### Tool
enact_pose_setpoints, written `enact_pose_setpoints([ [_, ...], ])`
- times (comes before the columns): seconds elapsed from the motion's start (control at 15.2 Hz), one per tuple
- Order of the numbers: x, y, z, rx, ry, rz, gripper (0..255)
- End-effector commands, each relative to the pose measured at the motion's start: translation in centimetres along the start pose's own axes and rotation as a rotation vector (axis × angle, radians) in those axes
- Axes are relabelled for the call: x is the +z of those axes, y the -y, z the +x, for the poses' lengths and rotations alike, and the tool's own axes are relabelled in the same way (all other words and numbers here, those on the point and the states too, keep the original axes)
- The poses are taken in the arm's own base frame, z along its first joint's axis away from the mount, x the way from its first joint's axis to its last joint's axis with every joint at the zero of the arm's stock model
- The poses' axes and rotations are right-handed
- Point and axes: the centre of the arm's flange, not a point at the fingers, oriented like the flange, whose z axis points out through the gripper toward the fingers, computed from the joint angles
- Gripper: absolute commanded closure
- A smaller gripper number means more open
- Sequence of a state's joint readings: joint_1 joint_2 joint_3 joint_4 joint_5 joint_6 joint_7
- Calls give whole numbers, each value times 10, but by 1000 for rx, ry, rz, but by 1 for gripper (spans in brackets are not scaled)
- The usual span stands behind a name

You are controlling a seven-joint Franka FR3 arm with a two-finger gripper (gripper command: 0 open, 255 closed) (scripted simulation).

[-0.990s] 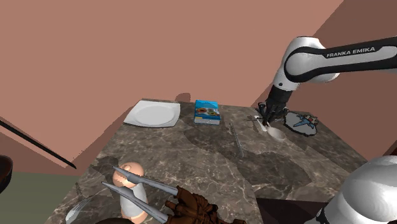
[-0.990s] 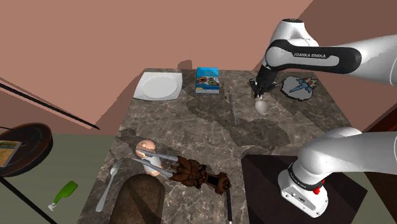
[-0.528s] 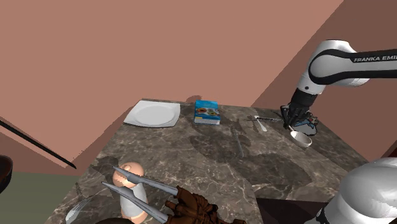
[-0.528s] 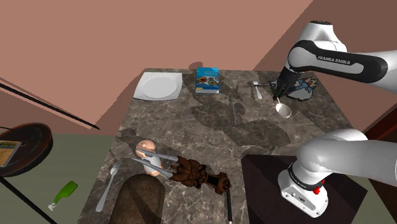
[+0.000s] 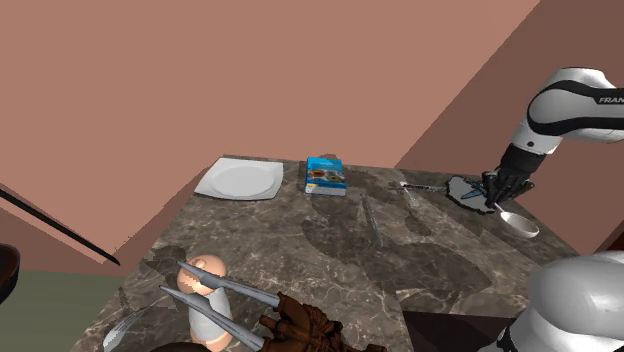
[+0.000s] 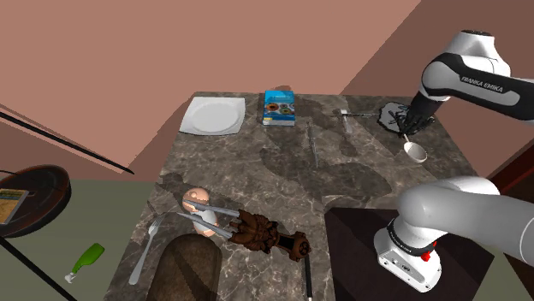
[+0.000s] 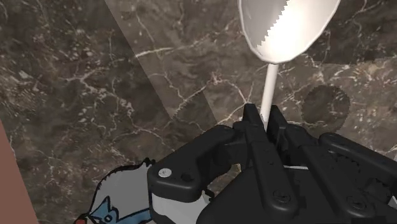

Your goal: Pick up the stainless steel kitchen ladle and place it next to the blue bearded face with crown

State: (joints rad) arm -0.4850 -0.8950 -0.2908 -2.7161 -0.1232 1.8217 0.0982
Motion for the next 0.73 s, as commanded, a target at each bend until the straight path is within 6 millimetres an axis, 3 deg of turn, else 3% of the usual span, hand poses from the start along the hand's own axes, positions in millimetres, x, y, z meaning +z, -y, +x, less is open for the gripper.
enact_pose_setpoints([
  [0.0, -4, -27, -4, -1, 1, -1, 255],
  [0.66, -17, -157, -18, -1, 1, -1, 255],
])
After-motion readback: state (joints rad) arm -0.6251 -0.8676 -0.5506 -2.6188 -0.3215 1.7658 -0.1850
